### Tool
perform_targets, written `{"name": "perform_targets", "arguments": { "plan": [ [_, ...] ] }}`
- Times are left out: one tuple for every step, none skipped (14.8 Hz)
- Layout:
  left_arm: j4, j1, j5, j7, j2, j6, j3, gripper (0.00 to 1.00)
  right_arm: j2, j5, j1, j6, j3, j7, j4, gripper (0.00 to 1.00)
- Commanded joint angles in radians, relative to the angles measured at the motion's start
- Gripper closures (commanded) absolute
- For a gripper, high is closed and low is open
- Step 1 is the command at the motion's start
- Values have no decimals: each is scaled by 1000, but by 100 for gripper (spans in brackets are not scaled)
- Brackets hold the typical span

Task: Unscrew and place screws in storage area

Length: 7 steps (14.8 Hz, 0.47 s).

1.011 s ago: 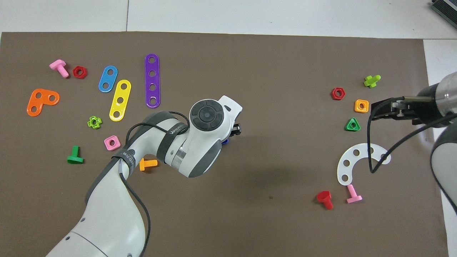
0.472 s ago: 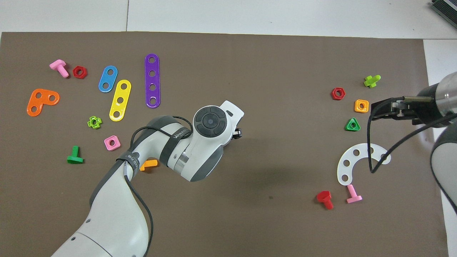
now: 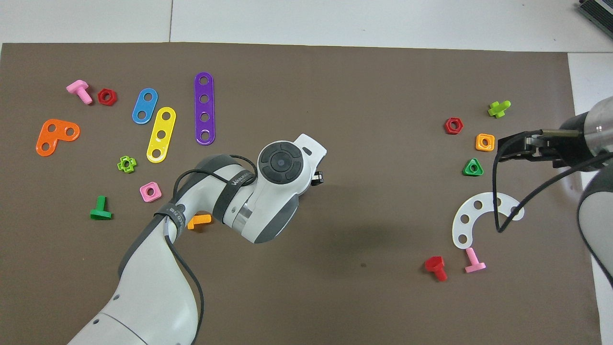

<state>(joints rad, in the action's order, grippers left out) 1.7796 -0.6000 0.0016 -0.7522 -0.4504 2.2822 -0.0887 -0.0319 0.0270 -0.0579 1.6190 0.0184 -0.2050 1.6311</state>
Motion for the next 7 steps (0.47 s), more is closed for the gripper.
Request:
{"name": "perform_targets", "arguments": {
  "plan": [
    [1, -4, 25, -6, 19, -16, 14, 84, -10, -6, 15, -11, 6, 30, 4, 0],
    [-18, -1, 23, -6, 18, -38, 12, 88, -10, -6, 15, -13, 6, 32, 4, 0],
    [-44, 0, 21, -4, 15, -73, 12, 90, -10, -6, 16, -14, 6, 33, 3, 0],
    [-75, 0, 20, -3, 12, -111, 12, 89, -10, -6, 16, -13, 6, 33, 4, 0],
    [-100, 0, 14, -3, 9, -148, 12, 90, -10, -6, 16, -8, 6, 33, 4, 0],
    [-138, 2, 11, -3, -4, -186, 12, 89, -10, -6, 16, -4, 6, 32, 4, 0],
    [-179, 5, 3, -3, -13, -228, 13, 89, -10, -6, 16, 1, 6, 32, 6, 0]
  ]
}}
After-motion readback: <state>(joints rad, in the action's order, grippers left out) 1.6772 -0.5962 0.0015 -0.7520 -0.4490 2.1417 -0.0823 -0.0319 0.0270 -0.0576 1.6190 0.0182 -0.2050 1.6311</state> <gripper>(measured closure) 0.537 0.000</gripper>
